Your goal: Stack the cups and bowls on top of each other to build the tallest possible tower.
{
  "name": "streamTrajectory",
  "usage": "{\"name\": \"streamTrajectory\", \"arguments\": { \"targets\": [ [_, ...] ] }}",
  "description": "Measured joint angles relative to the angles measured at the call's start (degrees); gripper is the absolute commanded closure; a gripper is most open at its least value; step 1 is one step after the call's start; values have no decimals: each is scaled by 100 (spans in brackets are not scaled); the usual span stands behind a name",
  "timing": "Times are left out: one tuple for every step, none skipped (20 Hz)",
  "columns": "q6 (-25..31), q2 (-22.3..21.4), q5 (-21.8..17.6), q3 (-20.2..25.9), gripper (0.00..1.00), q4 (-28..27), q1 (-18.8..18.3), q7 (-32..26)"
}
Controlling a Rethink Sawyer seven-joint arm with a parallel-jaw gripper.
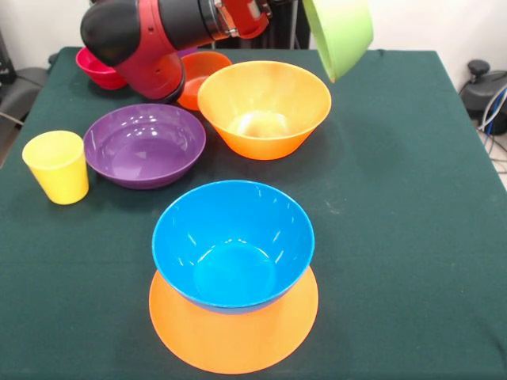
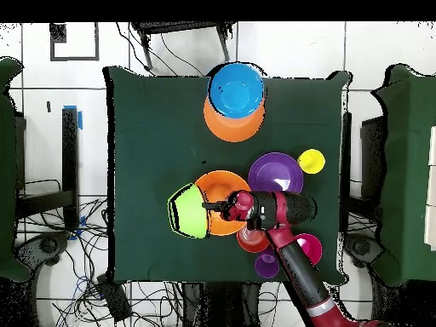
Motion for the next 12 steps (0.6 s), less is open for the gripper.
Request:
{"name": "streamTrajectory", "arguments": {
  "targets": [
    [0,0,0,2,100,-2,2,0],
    [0,-1,0,2,100,-12,9,0],
    [0,-2,0,3,100,-14,10,0],
    [0,-2,0,4,100,-17,12,0],
    [0,-4,0,4,100,-28,18,0],
    [0,-5,0,4,100,-32,21,0],
    [0,-5,0,4,100,-37,24,0],
    [1,-6,1,4,100,-55,38,0],
    [1,-8,0,3,100,-76,57,0],
    [1,-9,0,3,100,-90,68,0],
    [0,-9,0,2,100,-104,80,0],
    [0,-6,1,-3,100,-143,112,0]
  ]
}}
